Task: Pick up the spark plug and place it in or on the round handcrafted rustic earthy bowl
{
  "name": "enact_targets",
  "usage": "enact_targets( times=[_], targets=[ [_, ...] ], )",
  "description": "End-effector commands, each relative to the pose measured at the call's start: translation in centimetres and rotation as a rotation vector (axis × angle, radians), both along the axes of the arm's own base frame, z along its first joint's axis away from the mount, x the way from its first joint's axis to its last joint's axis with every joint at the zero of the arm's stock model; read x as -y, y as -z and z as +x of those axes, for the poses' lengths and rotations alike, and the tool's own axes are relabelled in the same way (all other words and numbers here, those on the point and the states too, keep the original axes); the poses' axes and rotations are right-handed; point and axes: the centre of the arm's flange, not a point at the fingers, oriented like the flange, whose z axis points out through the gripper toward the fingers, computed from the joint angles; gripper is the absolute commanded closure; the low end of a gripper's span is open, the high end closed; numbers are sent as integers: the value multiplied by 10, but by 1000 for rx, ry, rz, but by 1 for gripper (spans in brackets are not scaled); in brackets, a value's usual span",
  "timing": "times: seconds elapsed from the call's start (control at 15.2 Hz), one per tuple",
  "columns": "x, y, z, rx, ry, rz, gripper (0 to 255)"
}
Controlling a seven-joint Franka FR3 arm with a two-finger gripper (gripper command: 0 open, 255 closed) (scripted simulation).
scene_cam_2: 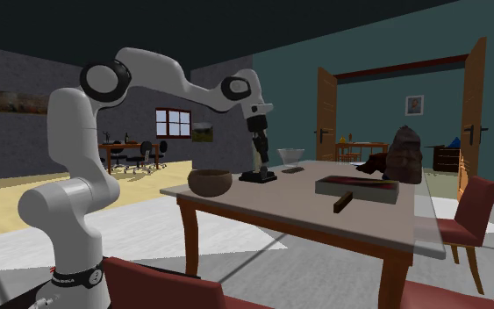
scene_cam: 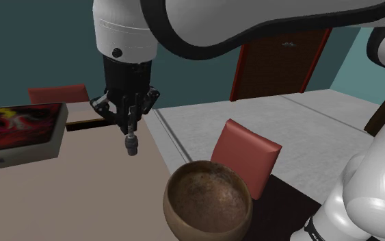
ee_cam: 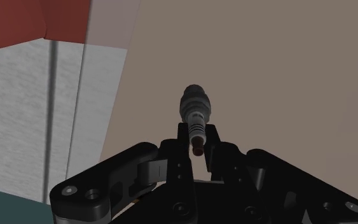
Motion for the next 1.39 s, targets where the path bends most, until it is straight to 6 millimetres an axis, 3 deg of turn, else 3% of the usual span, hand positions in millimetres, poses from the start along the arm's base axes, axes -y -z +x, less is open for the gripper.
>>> enact_targets(
  times=[0.0, 1.19, 1.32],
  targets=[
    [0, -10, -1, 0, 0, 0, 255],
    [0, -101, -1, 0, 0, 0, 255],
    [7, -105, -26, 0, 0, 0, 255]
  ],
)
